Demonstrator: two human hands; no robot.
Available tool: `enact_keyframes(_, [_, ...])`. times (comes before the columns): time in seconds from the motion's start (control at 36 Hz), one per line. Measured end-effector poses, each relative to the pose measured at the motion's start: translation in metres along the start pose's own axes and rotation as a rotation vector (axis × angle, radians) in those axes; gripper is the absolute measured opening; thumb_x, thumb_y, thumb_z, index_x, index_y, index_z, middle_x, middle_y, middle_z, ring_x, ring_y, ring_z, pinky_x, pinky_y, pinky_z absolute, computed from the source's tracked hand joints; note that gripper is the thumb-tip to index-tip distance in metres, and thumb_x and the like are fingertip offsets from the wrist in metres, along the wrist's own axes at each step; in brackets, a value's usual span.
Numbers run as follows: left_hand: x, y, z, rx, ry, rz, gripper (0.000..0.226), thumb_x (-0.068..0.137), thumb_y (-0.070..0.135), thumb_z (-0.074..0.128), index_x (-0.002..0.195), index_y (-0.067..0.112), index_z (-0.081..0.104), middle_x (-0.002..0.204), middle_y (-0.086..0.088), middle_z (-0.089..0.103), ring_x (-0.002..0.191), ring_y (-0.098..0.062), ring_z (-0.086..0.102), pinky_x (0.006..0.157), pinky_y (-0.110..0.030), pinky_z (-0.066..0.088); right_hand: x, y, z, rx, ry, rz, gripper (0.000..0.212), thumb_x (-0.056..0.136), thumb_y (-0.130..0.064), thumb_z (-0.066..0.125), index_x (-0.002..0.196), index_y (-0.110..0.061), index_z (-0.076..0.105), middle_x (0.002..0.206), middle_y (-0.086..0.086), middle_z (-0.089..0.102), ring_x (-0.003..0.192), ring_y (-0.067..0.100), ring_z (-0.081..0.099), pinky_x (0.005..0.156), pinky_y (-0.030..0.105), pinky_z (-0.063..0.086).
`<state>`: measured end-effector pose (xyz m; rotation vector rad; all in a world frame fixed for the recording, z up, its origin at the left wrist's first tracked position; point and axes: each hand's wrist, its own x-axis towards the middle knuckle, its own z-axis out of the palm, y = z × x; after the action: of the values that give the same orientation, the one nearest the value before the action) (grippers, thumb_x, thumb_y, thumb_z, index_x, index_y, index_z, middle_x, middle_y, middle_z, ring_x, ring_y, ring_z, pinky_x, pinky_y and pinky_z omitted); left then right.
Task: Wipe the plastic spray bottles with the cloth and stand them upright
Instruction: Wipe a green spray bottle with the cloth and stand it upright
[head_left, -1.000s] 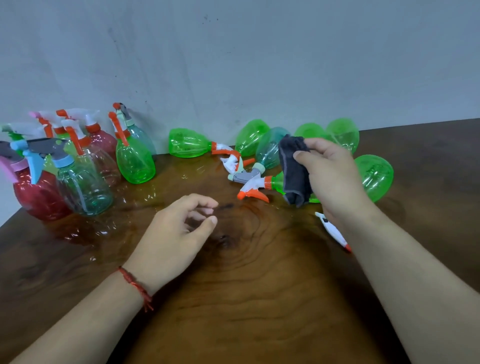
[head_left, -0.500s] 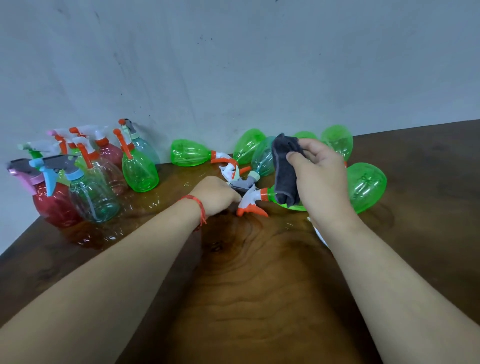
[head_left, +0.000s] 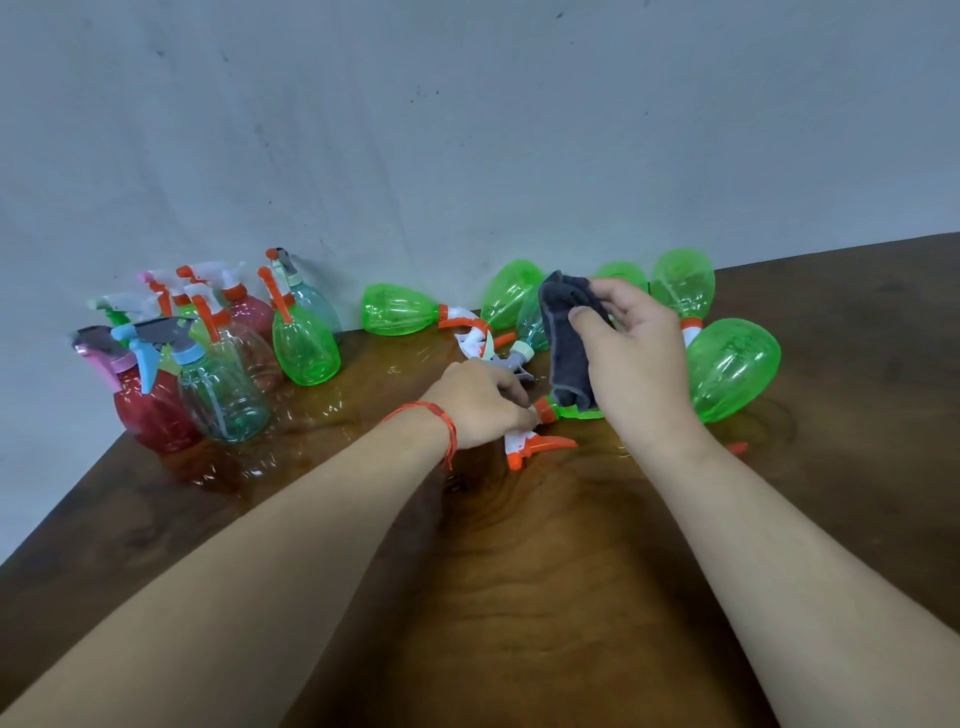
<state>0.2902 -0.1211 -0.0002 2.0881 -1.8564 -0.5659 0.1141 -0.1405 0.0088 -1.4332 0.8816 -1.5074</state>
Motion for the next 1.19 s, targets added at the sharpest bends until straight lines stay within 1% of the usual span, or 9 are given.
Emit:
enact_keyframes(0.11, [-0.010,-0.010,-0.018,0.131,0.058,0.011,0.022,0.056,0.061,0.067,0.064,0.042,0.075,0.086,0.008,0.070,0.104,-0.027,0.062,0.090,-0.044,0.059,0.002,-0.001,-0.003,0.029,0.022,-0.002,0.031,0.100,-0.006,0.061,0.099,-0.032,0.077,0.095,-0.011,0.079,0.082,0.008,0.075,0.062,0.028,0.060])
enact_keyframes(0.22, [-0.029,-0.029,-0.048,0.276,0.096,0.040,0.023,0.058,0.058,0.064,0.061,0.036,0.070,0.088,0.011,0.066,0.103,-0.023,0.058,0.092,-0.045,0.055,0.004,0.001,-0.003,0.021,0.035,-0.013,0.032,0.098,-0.006,0.062,0.096,-0.035,0.076,0.094,-0.015,0.079,0.092,0.008,0.075,0.083,0.034,0.062])
enact_keyframes(0.44, [-0.053,-0.051,-0.095,0.362,-0.026,-0.046,0.014,0.090,0.030,0.078,0.101,0.034,0.071,0.104,0.002,0.070,0.101,-0.022,0.068,0.091,-0.036,0.055,-0.008,0.008,0.007,-0.048,-0.063,0.013,0.034,0.098,-0.007,0.061,0.098,-0.037,0.076,0.098,-0.013,0.079,0.094,0.010,0.075,0.091,0.049,0.062])
enact_keyframes(0.56, [-0.066,-0.060,-0.079,0.285,-0.028,-0.037,0.016,0.092,0.035,0.078,0.107,0.032,0.072,0.111,0.009,0.065,0.105,-0.015,0.065,0.093,-0.032,0.051,-0.015,0.009,0.013,-0.105,-0.135,0.017,0.030,0.097,-0.012,0.061,0.103,-0.038,0.076,0.100,-0.016,0.079,0.097,0.008,0.074,0.092,0.048,0.062])
enact_keyframes(0.67, [-0.070,-0.057,-0.063,0.340,-0.115,-0.110,0.044,0.082,0.058,0.081,0.112,0.030,0.065,0.109,0.008,0.063,0.098,-0.015,0.067,0.089,-0.038,0.057,-0.019,0.010,0.016,-0.145,-0.176,0.025,0.030,0.098,-0.012,0.061,0.108,-0.036,0.076,0.102,-0.018,0.078,0.099,0.005,0.073,0.092,0.045,0.062])
enact_keyframes(0.78, [-0.071,-0.050,-0.055,0.521,-0.110,-0.155,0.067,0.060,0.066,0.064,0.098,0.011,0.077,0.104,-0.007,0.071,0.099,-0.027,0.068,0.087,-0.046,0.061,-0.020,0.013,0.015,-0.171,-0.187,0.041,0.029,0.098,-0.014,0.062,0.110,-0.035,0.077,0.102,-0.017,0.078,0.099,0.006,0.073,0.092,0.047,0.062])
enact_keyframes(0.92, [-0.066,-0.055,-0.058,0.496,-0.111,-0.186,0.044,0.059,0.059,0.069,0.069,0.016,0.066,0.075,-0.001,0.067,0.077,-0.023,0.065,0.063,-0.037,0.054,-0.020,0.013,0.015,-0.174,-0.185,0.041,0.029,0.099,-0.014,0.062,0.106,-0.038,0.076,0.099,-0.018,0.078,0.096,0.003,0.073,0.090,0.046,0.062])
enact_keyframes(1.03, [-0.064,-0.042,-0.087,0.775,0.036,-0.069,0.031,0.079,0.058,0.076,0.095,0.034,0.066,0.111,0.004,0.060,0.108,-0.022,0.059,0.090,-0.039,0.054,-0.019,0.014,0.015,-0.183,-0.179,0.041,0.030,0.099,-0.016,0.062,0.103,-0.042,0.075,0.100,-0.019,0.077,0.097,0.003,0.072,0.090,0.047,0.062])
enact_keyframes(1.19, [-0.052,-0.017,-0.122,0.977,0.189,0.162,0.032,0.086,0.039,0.073,0.118,0.037,0.070,0.145,0.004,0.054,0.143,-0.026,0.040,0.121,-0.054,0.030,-0.020,0.018,0.016,-0.184,-0.200,0.063,0.027,0.100,-0.015,0.063,0.105,-0.038,0.076,0.101,-0.018,0.078,0.094,0.004,0.073,0.088,0.046,0.063])
